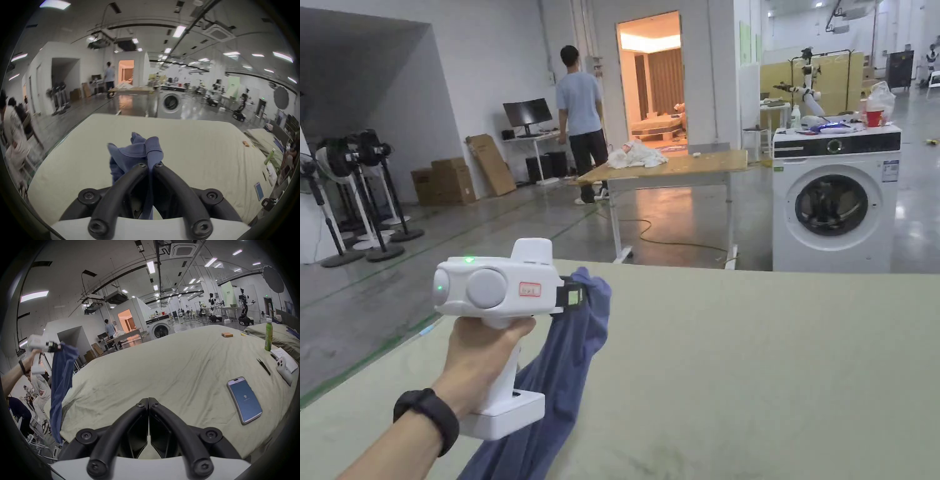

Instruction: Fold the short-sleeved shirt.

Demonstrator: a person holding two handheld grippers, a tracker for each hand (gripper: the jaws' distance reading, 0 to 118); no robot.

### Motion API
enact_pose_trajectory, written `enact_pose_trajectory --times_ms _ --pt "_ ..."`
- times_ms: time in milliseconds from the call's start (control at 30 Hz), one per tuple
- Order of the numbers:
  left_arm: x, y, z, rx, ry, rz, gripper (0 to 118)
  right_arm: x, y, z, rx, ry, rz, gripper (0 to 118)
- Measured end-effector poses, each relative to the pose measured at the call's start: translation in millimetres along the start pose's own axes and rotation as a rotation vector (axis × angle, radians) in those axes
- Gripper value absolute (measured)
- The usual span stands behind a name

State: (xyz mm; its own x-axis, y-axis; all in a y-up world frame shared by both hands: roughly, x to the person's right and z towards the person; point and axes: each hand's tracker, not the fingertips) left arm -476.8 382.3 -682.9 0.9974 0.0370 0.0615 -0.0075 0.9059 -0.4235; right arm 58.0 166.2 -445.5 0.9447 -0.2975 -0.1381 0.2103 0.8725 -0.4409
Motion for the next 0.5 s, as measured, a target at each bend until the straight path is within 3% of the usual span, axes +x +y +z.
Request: enact_pose_trajectory --times_ms 100,267,400,500 --pt "71.6 -2.4 -31.5 -0.032 -0.129 -0.050 0 11.1 -2.8 12.8 0.021 -0.034 -0.024 0" --pt "216.3 -77.5 -82.6 -0.216 -0.404 -0.151 0 37.7 -5.5 30.5 0.066 -0.109 -0.157 0" --pt "321.8 -173.2 -90.9 -0.376 -0.653 -0.125 0 50.8 -6.8 52.1 0.083 -0.194 -0.123 0" --pt "384.5 -234.9 -72.8 -0.426 -0.795 -0.193 0 58.8 -12.4 67.3 0.090 -0.242 -0.122 0"
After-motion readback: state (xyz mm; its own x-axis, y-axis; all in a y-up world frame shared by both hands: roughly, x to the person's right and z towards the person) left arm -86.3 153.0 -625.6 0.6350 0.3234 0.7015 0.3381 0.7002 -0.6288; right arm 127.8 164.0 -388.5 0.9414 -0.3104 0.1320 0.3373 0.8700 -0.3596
